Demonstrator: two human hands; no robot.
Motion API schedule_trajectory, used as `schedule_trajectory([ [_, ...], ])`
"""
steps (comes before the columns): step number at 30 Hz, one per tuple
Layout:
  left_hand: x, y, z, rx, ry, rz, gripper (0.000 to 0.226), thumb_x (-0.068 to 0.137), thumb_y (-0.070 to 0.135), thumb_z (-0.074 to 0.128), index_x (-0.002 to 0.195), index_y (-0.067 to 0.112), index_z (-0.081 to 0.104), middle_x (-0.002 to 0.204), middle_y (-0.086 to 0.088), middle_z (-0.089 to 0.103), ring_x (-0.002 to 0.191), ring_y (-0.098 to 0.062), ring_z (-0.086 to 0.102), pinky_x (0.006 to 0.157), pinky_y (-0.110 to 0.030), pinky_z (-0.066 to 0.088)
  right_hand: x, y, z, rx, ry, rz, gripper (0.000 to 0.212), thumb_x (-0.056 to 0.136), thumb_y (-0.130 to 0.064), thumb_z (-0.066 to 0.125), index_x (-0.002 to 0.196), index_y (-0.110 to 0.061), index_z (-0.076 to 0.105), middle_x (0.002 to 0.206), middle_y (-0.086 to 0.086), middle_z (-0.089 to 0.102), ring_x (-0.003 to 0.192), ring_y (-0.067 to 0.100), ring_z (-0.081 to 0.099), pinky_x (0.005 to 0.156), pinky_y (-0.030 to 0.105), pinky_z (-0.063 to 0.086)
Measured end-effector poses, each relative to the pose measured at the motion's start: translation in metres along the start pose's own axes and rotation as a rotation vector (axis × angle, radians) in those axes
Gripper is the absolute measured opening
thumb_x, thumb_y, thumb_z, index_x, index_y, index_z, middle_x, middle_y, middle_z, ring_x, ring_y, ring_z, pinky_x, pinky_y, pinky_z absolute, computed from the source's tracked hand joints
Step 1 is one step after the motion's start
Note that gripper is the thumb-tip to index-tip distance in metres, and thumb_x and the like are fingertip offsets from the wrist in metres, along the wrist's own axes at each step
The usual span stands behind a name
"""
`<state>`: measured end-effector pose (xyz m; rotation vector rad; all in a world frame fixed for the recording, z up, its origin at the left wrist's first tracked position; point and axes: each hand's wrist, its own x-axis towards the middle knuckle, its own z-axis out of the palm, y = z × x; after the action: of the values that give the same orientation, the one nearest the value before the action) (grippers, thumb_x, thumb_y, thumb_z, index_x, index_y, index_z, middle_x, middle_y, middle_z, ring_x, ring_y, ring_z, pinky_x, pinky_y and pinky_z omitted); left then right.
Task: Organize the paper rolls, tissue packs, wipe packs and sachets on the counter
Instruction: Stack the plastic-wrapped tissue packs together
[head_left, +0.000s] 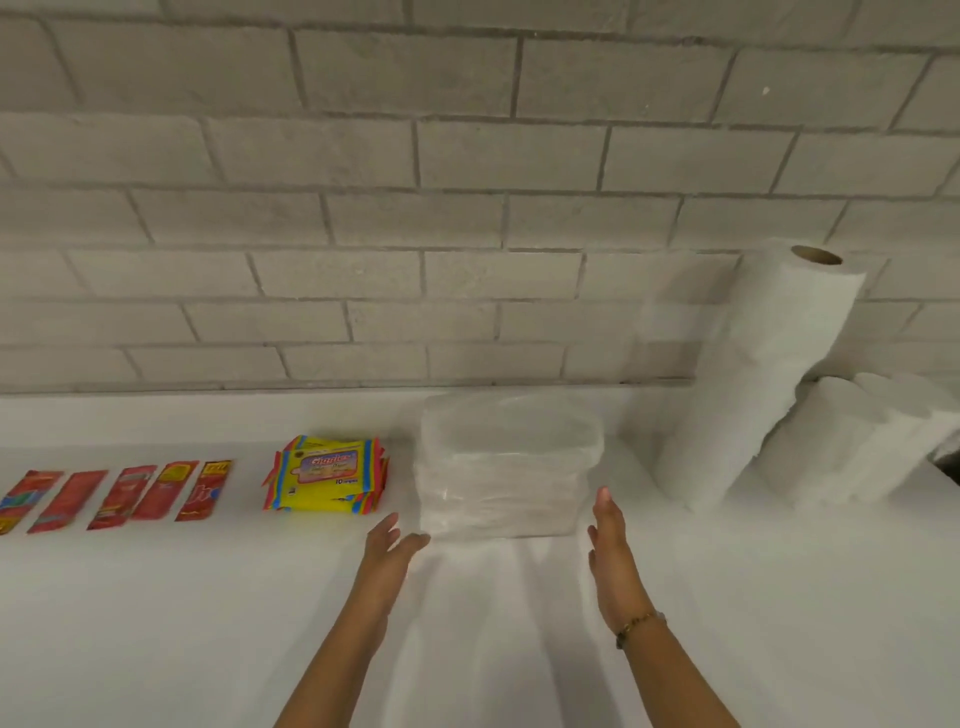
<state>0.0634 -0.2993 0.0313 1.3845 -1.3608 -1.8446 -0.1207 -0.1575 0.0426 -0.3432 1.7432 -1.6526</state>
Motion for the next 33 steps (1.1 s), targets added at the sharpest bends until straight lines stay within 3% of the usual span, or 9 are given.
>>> schedule_trajectory([
  [4,0.02,0.022,0.008,-0.195,-0.057,0.022,0.054,0.093,0.041,0.044,0.143,0.027,0.03,0.153,0.001,0.028,0.143,-0.02,0.022,0.116,-0.039,0.018,0.006,-0.02,0.012,0.063,0.025,0.005,0.112,0.054,-0.093,0.035,0.147,-0.035,0.012,0.151,-0.014,0.021,0.143,0.013,0.017,0.12,0.039,0.01],
  [7,0.036,0.031,0.016,-0.228,-0.093,0.019,0.062,0.09,0.057,0.036,0.145,0.033,0.023,0.155,0.005,0.024,0.144,-0.016,0.019,0.117,-0.04,0.014,0.015,-0.03,0.016,0.105,-0.002,0.038,0.098,0.064,-0.082,0.031,0.147,-0.034,0.012,0.155,-0.01,0.019,0.144,0.015,0.016,0.12,0.039,0.01],
  [11,0.053,0.03,0.026,-0.167,-0.258,-0.045,0.082,0.071,0.077,0.034,0.142,0.037,0.031,0.146,0.004,0.041,0.132,-0.02,0.042,0.115,-0.046,0.025,0.029,-0.031,0.013,0.134,-0.041,0.06,0.069,0.083,-0.068,0.029,0.145,-0.039,0.017,0.154,-0.009,0.024,0.143,0.016,0.02,0.118,0.035,0.013],
  [14,0.062,0.03,0.032,-0.149,-0.252,-0.031,0.058,0.077,0.074,0.035,0.128,0.045,0.041,0.134,0.005,0.051,0.112,-0.017,0.057,0.11,-0.045,0.034,0.04,-0.031,0.006,0.155,-0.043,0.075,0.06,0.089,-0.061,0.029,0.144,-0.039,0.021,0.153,-0.008,0.026,0.143,0.016,0.021,0.117,0.035,0.013],
  [16,0.068,0.03,0.037,-0.139,-0.253,-0.044,0.059,0.078,0.074,0.036,0.129,0.044,0.04,0.127,0.006,0.053,0.102,-0.014,0.059,0.105,-0.042,0.039,0.044,-0.031,0.002,0.172,-0.054,0.081,0.059,0.089,-0.061,0.029,0.143,-0.039,0.023,0.152,-0.008,0.028,0.142,0.015,0.023,0.116,0.033,0.014],
  [21,0.077,0.032,0.053,-0.139,-0.282,-0.059,0.075,0.075,0.075,0.039,0.14,0.037,0.033,0.135,0.004,0.049,0.109,-0.019,0.055,0.103,-0.039,0.039,0.057,-0.04,-0.012,0.157,-0.054,0.095,0.068,0.081,-0.069,0.031,0.143,-0.042,0.021,0.154,-0.009,0.025,0.144,0.018,0.02,0.118,0.039,0.013],
  [24,0.076,0.034,0.067,-0.125,-0.284,-0.061,0.073,0.077,0.073,0.039,0.14,0.038,0.032,0.14,0.002,0.046,0.115,-0.02,0.054,0.106,-0.039,0.038,0.063,-0.045,-0.023,0.127,-0.049,0.091,0.085,0.06,-0.081,0.035,0.138,-0.048,0.025,0.152,-0.01,0.028,0.143,0.018,0.023,0.115,0.038,0.019],
  [26,0.076,0.034,0.076,-0.113,-0.28,-0.072,0.072,0.079,0.073,0.037,0.141,0.036,0.031,0.144,0.001,0.044,0.124,-0.022,0.05,0.11,-0.041,0.035,0.067,-0.045,-0.029,0.116,-0.052,0.094,0.1,0.054,-0.086,0.034,0.143,-0.041,0.024,0.151,-0.011,0.03,0.142,0.018,0.024,0.11,0.035,0.021],
  [33,0.069,0.036,0.08,-0.118,-0.28,-0.079,0.072,0.085,0.07,0.022,0.147,0.033,0.018,0.155,0.0,0.025,0.141,-0.026,0.029,0.114,-0.041,0.023,0.074,-0.04,-0.044,0.141,-0.002,0.094,0.107,0.055,-0.088,0.03,0.147,-0.033,0.017,0.156,-0.008,0.019,0.145,0.022,0.015,0.119,0.048,0.01],
])
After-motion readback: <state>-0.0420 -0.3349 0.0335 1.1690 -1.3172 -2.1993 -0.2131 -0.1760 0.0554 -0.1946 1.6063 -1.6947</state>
